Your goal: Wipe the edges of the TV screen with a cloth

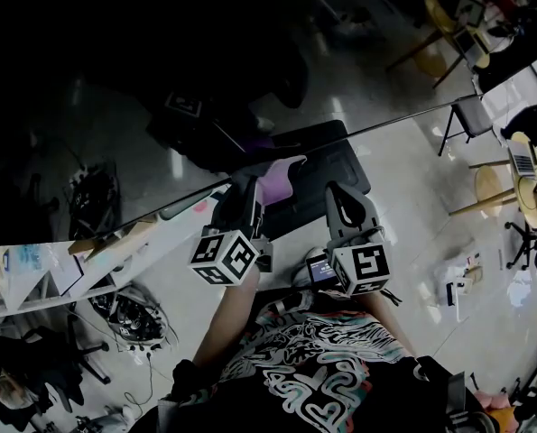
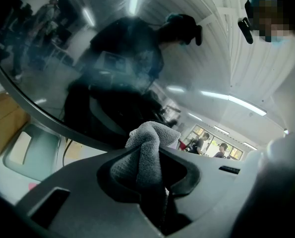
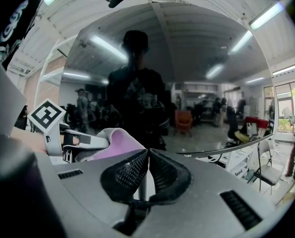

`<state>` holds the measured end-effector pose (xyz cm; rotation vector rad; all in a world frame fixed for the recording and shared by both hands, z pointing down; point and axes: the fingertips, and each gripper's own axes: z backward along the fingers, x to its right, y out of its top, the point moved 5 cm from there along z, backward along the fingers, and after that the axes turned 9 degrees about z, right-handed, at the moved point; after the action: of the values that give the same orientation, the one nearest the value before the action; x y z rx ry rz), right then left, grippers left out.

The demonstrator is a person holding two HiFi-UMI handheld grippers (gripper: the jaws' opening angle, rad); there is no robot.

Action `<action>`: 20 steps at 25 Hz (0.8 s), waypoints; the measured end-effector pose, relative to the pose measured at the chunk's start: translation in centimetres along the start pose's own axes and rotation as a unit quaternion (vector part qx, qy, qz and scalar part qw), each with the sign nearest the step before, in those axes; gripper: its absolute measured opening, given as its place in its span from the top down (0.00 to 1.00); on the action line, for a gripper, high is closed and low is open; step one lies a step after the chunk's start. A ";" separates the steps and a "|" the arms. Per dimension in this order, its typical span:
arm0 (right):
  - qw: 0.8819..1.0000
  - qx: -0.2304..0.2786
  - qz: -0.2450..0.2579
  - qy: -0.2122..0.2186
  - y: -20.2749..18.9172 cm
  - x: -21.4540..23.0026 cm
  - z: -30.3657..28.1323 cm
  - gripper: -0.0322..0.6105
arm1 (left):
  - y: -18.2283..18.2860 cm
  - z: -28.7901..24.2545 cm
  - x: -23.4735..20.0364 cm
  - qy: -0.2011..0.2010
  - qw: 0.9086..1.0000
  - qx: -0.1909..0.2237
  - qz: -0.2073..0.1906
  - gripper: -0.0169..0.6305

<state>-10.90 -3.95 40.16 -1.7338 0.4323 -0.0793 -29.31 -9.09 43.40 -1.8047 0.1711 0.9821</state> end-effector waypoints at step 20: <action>1.000 0.002 0.000 -0.009 -0.2 2.8 -0.1 0.90 | -1.6 -2.7 2.2 -0.030 0.999 -0.014 0.039 0.83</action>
<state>-8.26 -4.99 39.90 -1.7291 0.4189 -0.0652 -25.60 -9.95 43.39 -1.8031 0.1912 1.0977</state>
